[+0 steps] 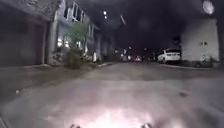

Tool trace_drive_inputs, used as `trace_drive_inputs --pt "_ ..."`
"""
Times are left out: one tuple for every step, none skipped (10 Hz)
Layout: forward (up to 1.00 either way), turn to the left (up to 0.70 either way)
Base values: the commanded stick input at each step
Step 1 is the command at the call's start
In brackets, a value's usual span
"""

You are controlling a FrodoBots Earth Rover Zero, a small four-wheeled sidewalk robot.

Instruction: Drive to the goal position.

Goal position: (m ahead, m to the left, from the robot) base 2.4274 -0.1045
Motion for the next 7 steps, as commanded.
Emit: trace_drive_inputs --pt "1.00 0.00" --pt "1.00 0.00" --pt "1.00 0.00" --pt "1.00 0.00" --pt "1.00 0.00" --pt "1.00 0.00" --pt "1.00 0.00"
